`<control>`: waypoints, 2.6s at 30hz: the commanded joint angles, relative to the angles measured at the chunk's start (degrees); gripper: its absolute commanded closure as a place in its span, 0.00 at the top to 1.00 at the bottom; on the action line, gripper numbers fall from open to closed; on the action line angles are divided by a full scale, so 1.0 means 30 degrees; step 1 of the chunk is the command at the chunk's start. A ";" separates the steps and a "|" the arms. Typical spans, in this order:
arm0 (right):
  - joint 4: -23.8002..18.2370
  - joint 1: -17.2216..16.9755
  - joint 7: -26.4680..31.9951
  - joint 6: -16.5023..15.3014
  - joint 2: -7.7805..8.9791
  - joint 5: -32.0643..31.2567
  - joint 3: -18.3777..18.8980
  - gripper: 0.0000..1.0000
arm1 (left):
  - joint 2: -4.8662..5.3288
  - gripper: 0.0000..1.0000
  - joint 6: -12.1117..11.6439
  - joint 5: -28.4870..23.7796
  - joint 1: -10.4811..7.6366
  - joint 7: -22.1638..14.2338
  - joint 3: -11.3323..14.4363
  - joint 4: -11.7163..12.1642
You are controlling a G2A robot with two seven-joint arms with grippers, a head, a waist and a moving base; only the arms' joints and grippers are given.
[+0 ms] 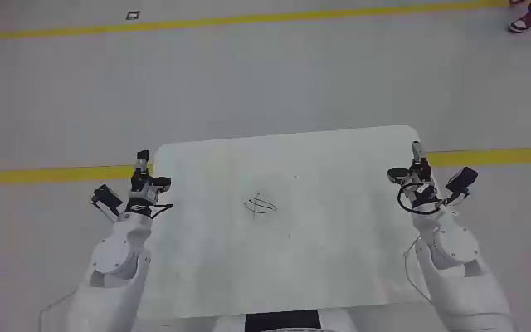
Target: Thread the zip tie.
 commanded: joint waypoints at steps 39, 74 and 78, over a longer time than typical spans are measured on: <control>0.0000 0.0000 0.0000 0.0000 0.0000 0.0000 0.0000 1.00 | 0.0510 1.00 0.1379 0.7127 -0.2352 -0.8544 0.2485 -0.0901; 0.0000 0.0000 0.0000 0.0000 0.0000 0.0000 0.0000 1.00 | 0.0942 1.00 0.4693 1.7208 -1.0806 -2.2550 0.9828 0.1540; 0.0000 0.0000 0.0000 0.0000 0.0000 0.0000 0.0000 1.00 | 0.0869 1.00 0.5131 1.7402 -1.1104 -2.2241 1.0219 0.1642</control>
